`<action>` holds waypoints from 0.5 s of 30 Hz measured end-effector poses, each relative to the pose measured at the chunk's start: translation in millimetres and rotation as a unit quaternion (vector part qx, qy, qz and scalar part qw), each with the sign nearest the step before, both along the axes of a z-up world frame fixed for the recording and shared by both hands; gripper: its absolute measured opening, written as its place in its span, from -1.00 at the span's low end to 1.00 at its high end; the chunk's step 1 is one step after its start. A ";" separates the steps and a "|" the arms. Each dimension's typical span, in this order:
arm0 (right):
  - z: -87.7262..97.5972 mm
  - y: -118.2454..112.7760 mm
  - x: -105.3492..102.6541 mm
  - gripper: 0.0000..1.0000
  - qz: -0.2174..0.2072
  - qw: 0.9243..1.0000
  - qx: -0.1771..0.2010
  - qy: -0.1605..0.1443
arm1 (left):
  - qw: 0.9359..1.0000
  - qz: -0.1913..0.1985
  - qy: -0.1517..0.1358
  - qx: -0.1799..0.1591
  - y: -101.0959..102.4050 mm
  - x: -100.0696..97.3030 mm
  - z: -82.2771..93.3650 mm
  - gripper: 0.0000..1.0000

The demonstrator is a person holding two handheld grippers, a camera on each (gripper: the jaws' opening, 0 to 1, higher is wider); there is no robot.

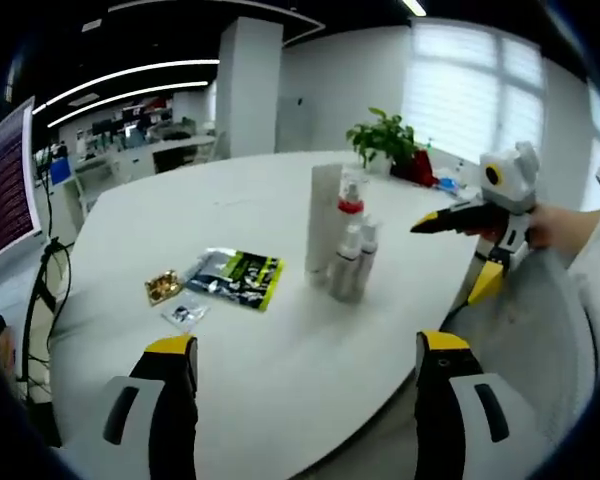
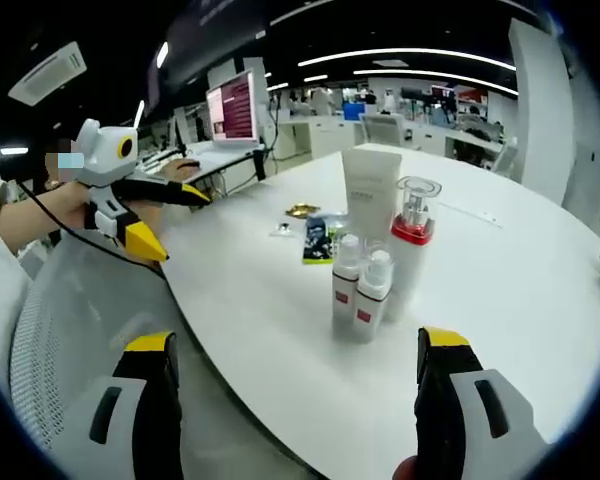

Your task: Arrange the skincare products in the storage area until every visible bottle or jar stands upright without overlapping.

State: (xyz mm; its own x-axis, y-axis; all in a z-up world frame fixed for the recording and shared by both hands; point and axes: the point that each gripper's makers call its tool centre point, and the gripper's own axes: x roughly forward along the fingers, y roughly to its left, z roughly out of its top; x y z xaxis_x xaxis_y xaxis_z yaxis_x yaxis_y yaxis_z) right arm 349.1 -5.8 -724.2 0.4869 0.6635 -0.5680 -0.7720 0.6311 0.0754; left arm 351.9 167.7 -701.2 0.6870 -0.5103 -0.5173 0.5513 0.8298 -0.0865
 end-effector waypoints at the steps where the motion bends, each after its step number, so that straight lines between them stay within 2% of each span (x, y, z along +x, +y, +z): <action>1: -0.7 0.4 -0.4 0.97 0.002 1.000 -0.002 0.001 | 1.000 0.003 0.000 0.000 0.8 0.7 -0.1 0.79; 3: -2.0 -0.7 0.1 0.96 0.001 1.000 -0.005 0.001 | 1.000 0.009 0.003 -0.002 2.6 1.4 -0.5 0.77; 6: -2.7 -2.6 1.7 0.96 -0.002 1.000 -0.007 -0.001 | 1.000 0.011 0.003 -0.003 2.0 2.4 -0.5 0.86; 9: -5.9 -1.1 -0.9 0.97 0.005 1.000 -0.007 0.009 | 1.000 0.012 0.007 -0.006 1.0 2.6 -0.7 0.85; 15: -7.8 1.4 -4.7 0.98 0.020 0.999 -0.025 0.006 | 1.000 -0.001 0.011 -0.008 -2.0 5.1 -3.1 0.90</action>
